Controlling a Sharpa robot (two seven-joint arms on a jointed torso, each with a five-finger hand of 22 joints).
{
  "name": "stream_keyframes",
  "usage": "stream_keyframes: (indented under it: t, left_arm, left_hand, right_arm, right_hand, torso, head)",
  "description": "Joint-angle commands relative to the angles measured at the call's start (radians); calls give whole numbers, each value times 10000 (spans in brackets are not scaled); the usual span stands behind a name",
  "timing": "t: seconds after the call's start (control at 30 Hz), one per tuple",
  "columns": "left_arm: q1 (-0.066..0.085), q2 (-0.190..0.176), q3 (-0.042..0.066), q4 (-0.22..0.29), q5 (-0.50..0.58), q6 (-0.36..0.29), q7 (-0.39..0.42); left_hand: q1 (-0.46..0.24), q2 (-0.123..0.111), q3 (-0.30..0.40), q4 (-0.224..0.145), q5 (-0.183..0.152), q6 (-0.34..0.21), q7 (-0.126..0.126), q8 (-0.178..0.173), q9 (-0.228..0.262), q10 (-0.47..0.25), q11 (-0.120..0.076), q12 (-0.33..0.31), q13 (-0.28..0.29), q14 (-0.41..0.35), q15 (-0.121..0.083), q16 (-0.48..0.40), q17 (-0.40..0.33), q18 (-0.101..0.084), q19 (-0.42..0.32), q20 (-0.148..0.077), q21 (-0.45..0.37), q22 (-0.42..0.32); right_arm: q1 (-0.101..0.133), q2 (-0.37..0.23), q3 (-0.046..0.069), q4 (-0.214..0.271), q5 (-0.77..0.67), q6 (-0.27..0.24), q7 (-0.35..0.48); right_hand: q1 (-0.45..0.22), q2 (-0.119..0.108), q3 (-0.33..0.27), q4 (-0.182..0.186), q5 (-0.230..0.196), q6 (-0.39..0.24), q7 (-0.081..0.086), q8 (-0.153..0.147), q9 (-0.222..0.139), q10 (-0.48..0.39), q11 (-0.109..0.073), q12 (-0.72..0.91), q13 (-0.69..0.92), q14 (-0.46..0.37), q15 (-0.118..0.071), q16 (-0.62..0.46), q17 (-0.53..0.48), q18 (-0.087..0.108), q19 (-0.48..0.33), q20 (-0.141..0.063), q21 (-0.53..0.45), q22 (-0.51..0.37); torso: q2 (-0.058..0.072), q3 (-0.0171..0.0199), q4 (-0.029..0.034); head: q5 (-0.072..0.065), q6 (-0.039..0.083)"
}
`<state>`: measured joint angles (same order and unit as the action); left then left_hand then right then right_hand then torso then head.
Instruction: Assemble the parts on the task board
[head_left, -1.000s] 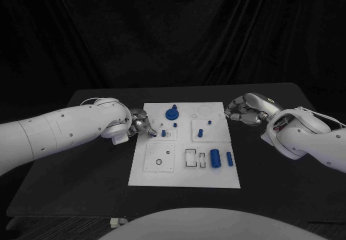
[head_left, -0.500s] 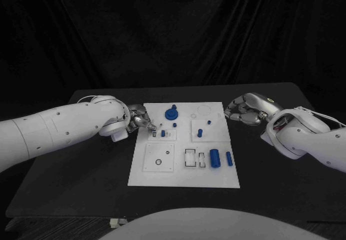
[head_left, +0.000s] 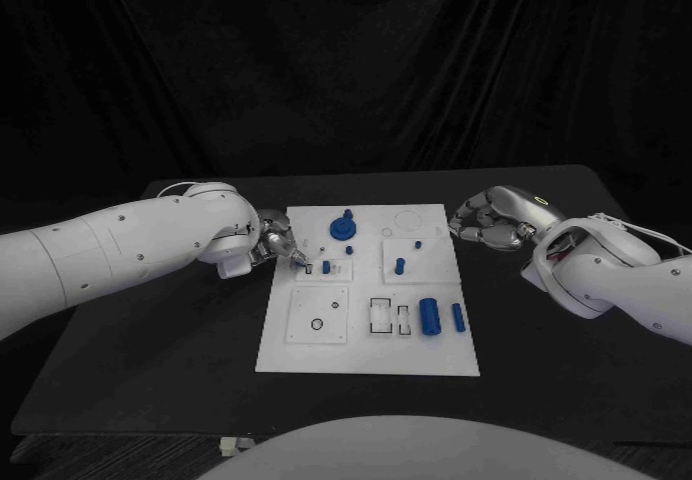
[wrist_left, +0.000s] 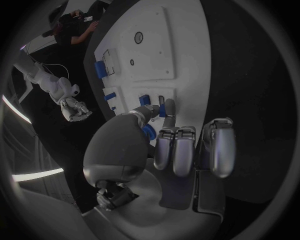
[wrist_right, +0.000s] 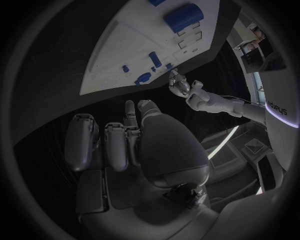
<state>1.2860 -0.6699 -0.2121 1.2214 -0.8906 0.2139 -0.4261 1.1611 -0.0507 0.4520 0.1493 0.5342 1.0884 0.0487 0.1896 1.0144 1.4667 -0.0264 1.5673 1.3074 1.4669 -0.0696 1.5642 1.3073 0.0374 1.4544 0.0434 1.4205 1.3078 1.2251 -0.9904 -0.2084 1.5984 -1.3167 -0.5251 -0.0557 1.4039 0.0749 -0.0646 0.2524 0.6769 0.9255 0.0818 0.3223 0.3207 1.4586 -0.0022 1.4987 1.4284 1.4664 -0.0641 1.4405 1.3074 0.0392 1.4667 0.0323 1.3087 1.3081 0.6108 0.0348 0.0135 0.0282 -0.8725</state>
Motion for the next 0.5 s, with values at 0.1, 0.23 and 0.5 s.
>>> stream_keyframes:
  t: [0.1, 0.23, 0.5]
  left_arm:
    - [34, 112, 7, -144, 23, 926, -499]
    - [36, 173, 7, -227, 23, 873, -403]
    - [35, 248, 7, -286, 23, 592, -80]
  left_hand:
    - [-24, -151, 1175, -1085, 24, -8, -55, 60, 19, 1041, 32, 35, 2634, 1039, 49, 66, 2635, 51, -18, 53, -42, 2066]
    - [-39, -157, 1204, -1094, 17, -6, -54, 63, 25, 1041, 32, 35, 2634, 1039, 49, 66, 2635, 56, -30, 52, -59, 2060]
    - [-85, -170, 1294, -1125, -35, -25, -47, 62, 40, 1041, 36, 35, 2634, 1039, 50, 66, 2635, 60, -41, 53, -76, 2054]
  right_arm:
    - [-31, 8, 7, -7, -18, 53, -194]
    - [-39, 8, 7, -7, -18, 57, -201]
    - [-53, 12, 7, -11, -18, 58, -198]
  right_hand:
    - [115, 38, 67, -2, 46, 47, -20, -48, -10, 347, 11, -34, -76, 566, -45, -33, 23, 189, 106, 79, -38, 1856]
    - [115, 38, 67, -2, 46, 47, -20, -48, -10, 347, 11, -34, -76, 566, -45, -33, 23, 189, 106, 79, -38, 1856]
    - [129, 39, 90, -13, 43, 45, -19, -54, -11, 347, 12, -36, -79, 564, -44, -39, 12, 188, 107, 79, -38, 1856]
  torso:
    - [20, -9, 7]
    - [22, -12, 13]
    - [11, -9, 7]
  head:
    - [5, -1]
    - [-5, -1]
    - [-14, -1]
